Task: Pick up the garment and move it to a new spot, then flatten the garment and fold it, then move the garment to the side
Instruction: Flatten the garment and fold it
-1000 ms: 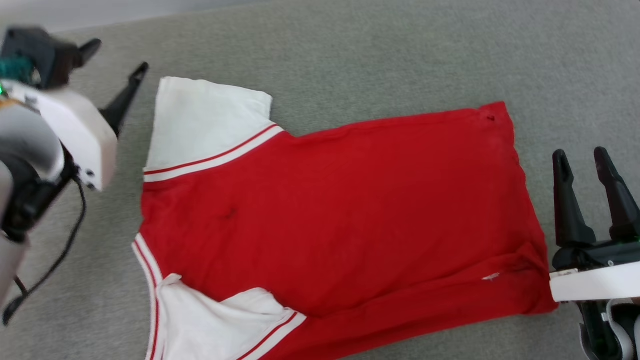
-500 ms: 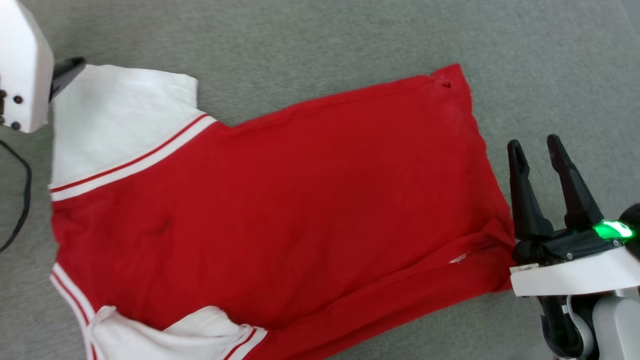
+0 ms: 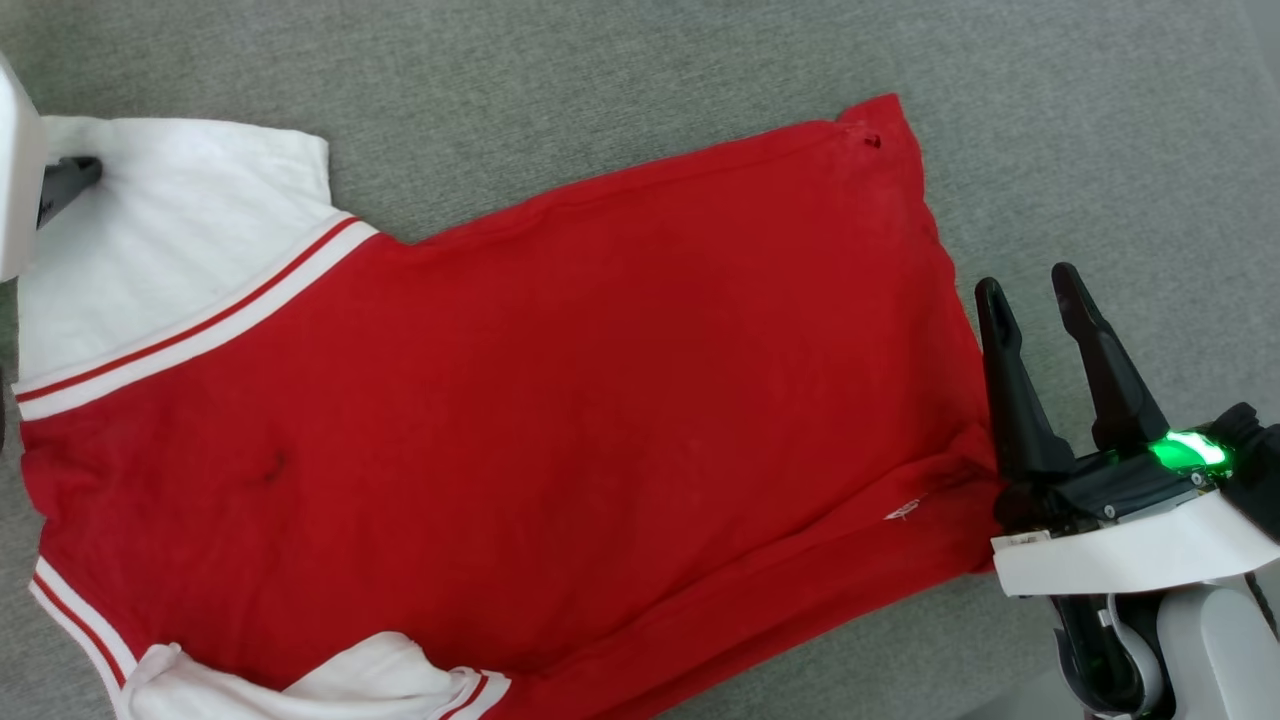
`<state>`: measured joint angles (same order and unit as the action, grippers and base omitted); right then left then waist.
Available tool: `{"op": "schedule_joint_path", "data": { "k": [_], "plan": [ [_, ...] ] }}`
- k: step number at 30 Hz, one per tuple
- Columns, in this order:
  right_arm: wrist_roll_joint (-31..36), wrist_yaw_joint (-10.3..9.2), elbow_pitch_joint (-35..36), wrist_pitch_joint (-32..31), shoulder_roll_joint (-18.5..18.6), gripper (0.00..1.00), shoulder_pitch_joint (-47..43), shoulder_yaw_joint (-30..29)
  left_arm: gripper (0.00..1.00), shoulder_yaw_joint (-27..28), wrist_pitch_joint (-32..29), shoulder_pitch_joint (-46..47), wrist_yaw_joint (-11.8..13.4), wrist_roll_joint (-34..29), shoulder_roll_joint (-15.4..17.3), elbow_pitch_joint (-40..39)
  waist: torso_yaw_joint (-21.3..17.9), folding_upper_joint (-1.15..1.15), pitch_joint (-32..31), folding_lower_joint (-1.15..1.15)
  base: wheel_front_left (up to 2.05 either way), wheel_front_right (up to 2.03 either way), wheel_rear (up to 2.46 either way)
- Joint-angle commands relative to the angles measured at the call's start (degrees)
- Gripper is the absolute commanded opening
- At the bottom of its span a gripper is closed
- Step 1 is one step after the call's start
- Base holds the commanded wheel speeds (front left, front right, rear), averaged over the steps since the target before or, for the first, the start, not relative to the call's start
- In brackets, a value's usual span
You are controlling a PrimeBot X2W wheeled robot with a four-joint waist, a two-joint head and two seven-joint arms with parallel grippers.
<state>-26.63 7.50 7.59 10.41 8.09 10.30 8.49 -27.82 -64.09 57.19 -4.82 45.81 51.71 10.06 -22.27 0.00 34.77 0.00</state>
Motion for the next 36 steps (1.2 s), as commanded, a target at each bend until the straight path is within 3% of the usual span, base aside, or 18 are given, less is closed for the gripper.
{"op": "schedule_joint_path", "data": {
  "k": [1,10,15,21,30,36],
  "plan": [
    [-0.35,-0.02,-0.22,0.16,0.58,1.0,0.92,0.06,0.0,-1.0,0.89,-2.44,-0.07,0.5,-1.6,1.12,0.3,0.0,0.25,0.0,0.0,0.0,0.0],
    [1.07,-0.02,0.2,-1.84,4.2,1.0,1.56,-2.42,0.0,-1.01,12.84,-2.54,-2.04,0.65,-5.31,0.33,4.66,0.0,-3.27,0.0,0.0,0.0,0.0],
    [2.76,-0.02,2.37,-7.89,8.1,1.0,1.76,-4.8,0.0,-2.83,19.59,-3.68,-2.52,0.22,-6.73,-2.78,8.18,0.0,-6.88,0.0,0.0,0.0,0.0],
    [3.16,-0.02,5.81,-21.43,13.8,1.0,2.63,-5.54,0.0,-4.62,26.71,-6.14,-2.6,1.2,-7.77,-9.13,13.01,0.0,-10.1,0.0,0.0,0.0,0.0],
    [-0.32,-0.03,4.35,-51.76,22.9,1.0,7.1,-6.17,0.0,-8.69,29.42,-10.13,-2.62,-0.06,-5.51,-21.8,19.67,0.0,-10.63,0.0,0.0,0.0,0.0],
    [-1.01,-0.02,-0.4,-62.7,25.99,1.0,14.36,-7.46,0.0,-8.54,31.52,-12.27,-1.26,-1.24,-4.95,-28.5,23.23,0.0,-7.95,0.0,0.0,0.0,0.0]
  ]
}}
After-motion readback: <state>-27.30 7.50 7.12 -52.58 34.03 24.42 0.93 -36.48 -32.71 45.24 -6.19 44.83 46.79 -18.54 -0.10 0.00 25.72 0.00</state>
